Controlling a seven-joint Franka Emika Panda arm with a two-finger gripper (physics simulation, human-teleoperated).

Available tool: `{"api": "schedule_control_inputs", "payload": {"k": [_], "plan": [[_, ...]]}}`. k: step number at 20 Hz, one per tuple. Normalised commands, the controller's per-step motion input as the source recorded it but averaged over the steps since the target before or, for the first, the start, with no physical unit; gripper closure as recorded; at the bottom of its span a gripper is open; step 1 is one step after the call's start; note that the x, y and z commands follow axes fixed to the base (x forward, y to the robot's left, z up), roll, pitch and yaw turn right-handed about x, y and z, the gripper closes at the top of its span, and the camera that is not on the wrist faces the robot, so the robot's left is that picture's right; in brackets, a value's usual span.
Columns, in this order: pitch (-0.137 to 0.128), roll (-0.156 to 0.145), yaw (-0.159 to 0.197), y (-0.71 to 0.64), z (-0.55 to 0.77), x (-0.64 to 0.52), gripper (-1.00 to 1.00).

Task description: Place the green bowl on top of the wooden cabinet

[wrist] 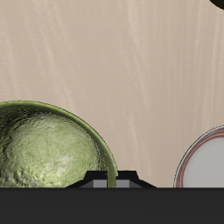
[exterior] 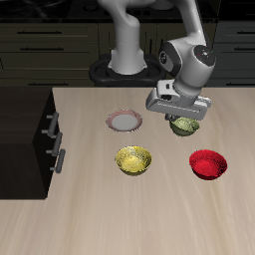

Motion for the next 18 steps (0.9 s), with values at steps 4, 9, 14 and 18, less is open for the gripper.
{"api": "schedule_control_inputs", "payload": {"k": [4,9,14,18], "plan": [[-0.039,-0.007,0.033,-0.14,0.21,-0.03,1.0],[-0.046,-0.021,0.051,-0.19,0.22,0.01,1.0],[-0.051,0.003,0.045,-0.18,0.31,-0.02,1.0],[-0.033,0.02,0.053,-0.13,0.27,-0.04,1.0]]}}
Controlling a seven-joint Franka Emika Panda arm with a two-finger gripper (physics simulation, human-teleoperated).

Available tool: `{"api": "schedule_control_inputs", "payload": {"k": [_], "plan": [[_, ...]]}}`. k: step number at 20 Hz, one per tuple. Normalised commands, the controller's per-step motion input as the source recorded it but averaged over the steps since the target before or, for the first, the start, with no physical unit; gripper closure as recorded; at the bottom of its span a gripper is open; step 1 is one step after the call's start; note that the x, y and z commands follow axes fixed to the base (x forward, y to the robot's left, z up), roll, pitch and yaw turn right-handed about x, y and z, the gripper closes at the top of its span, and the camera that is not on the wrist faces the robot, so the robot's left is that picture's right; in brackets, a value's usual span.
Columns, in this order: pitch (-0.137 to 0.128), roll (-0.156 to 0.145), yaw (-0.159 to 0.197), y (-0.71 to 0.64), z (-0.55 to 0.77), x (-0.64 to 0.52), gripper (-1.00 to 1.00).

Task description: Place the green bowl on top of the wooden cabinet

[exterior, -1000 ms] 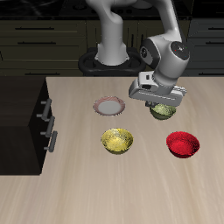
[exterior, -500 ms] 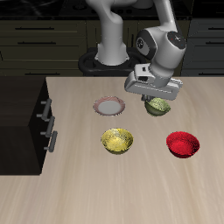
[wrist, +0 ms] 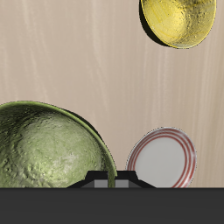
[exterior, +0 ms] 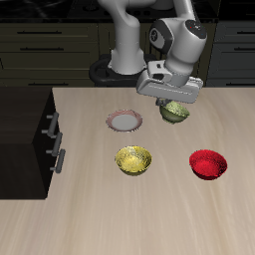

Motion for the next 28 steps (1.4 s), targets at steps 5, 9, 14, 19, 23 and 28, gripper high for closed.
{"api": "schedule_control_inputs", "payload": {"k": [5,9,14,19,23,28], "plan": [[-0.093,-0.02,0.091,-0.19,0.43,-0.04,1.0],[-0.049,-0.015,0.122,-0.08,0.26,0.02,1.0],[-0.058,-0.044,0.112,-0.13,0.31,0.07,1.0],[0.048,0.062,-0.078,-0.07,0.06,0.05,1.0],[0.094,0.319,-0.235,0.09,0.15,-0.1,1.0],[-0.047,0.043,0.04,-0.12,0.28,-0.06,1.0]]}}
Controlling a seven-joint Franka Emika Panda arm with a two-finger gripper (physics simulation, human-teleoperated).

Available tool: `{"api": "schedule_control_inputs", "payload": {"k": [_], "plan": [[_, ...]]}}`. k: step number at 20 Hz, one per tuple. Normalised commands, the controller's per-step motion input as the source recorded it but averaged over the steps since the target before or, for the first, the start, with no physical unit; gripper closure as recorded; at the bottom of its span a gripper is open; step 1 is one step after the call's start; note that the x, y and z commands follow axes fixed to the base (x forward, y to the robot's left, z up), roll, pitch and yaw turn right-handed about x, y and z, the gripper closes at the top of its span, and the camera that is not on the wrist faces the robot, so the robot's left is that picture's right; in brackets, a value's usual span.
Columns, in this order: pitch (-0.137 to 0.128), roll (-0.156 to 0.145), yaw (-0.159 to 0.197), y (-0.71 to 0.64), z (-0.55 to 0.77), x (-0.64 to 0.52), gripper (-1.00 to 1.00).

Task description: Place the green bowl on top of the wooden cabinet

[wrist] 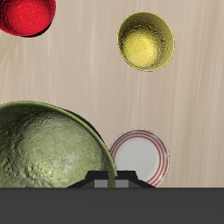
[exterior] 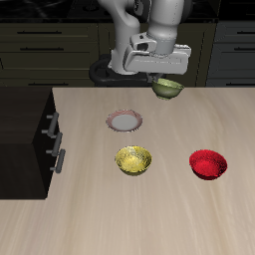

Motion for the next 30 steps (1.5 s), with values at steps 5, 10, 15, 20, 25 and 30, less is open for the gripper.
{"api": "schedule_control_inputs", "payload": {"k": [5,10,15,20,25,30], "plan": [[-0.026,0.038,0.005,-0.12,0.27,-0.08,1.0],[-0.034,0.017,0.031,-0.07,0.19,-0.12,1.0],[0.03,0.045,0.001,-0.15,0.18,-0.1,1.0],[-0.063,0.067,0.041,-0.25,0.43,-0.09,1.0],[0.005,-0.003,-0.015,-0.05,0.08,-0.04,1.0],[0.018,0.047,-0.007,0.01,0.08,-0.02,1.0]]}}
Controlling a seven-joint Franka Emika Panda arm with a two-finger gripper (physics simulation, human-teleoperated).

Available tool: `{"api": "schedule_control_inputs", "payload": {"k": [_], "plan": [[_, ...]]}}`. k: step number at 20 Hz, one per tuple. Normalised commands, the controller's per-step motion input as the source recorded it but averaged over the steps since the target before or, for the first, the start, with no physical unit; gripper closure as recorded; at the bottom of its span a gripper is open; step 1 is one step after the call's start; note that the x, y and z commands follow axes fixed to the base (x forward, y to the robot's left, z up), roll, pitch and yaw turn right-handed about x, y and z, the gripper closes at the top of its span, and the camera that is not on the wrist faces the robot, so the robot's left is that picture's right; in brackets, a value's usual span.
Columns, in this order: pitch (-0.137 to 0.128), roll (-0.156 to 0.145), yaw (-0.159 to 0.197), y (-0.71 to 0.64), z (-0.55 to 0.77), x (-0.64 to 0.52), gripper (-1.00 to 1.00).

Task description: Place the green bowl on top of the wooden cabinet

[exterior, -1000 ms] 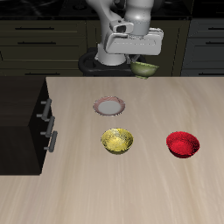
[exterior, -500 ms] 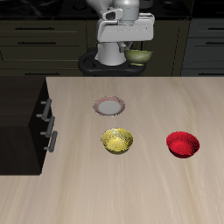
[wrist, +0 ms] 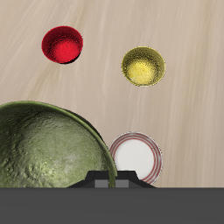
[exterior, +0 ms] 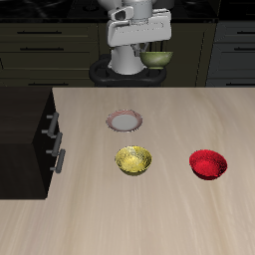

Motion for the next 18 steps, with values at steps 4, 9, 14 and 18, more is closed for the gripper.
{"api": "schedule_control_inputs", "payload": {"k": [4,9,14,18], "plan": [[-0.053,0.013,0.052,-0.07,0.39,-0.1,1.0],[-0.004,-0.019,0.006,-0.01,-0.01,0.04,1.0],[0.004,-0.011,-0.015,-0.03,0.03,-0.01,1.0],[0.002,0.006,-0.009,-0.01,0.06,-0.01,1.0]]}}
